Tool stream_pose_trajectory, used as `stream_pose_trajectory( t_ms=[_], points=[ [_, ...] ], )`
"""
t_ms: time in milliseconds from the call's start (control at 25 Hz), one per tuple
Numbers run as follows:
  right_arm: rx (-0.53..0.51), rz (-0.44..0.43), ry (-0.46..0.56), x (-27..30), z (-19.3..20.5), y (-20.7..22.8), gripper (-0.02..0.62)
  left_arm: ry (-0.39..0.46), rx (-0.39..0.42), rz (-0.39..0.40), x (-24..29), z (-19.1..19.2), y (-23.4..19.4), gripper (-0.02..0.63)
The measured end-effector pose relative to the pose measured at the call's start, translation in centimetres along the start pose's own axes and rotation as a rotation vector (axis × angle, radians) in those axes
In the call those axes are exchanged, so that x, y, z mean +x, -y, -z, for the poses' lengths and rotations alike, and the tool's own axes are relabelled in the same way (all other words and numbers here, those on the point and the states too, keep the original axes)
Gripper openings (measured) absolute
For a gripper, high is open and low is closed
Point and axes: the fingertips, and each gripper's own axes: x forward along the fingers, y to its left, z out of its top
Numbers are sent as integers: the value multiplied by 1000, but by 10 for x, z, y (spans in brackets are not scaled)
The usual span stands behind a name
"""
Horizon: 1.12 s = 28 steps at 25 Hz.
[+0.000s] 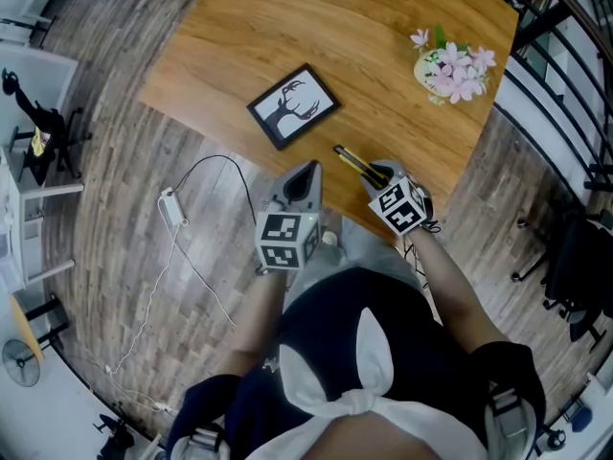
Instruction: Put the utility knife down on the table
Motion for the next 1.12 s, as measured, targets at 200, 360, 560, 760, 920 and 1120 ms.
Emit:
stream_pose_trajectory(
  t_ms=[200,360,560,760,920,1120],
  points=[
    [-15,-16,-12,6,4,-4,115,-9,-10,-11,-3,5,-1,17],
    [-21,-25,-24,11,9,-6,115,-6,-10,-18,-5,8,-2,17],
    [-25,-33,-42,16,17,-7,115,0,-7,-18,-5,10,1,17],
    [-27,-40,-63,20,25,-10,115,-4,-17,-19,-6,13,3,17],
    [-34,-42,-75,23,29,-11,115,-14,-22,-20,-7,17,3,17],
    [-40,-42,-84,26,30,-14,115,-31,-26,-19,-10,22,4,17]
  ],
)
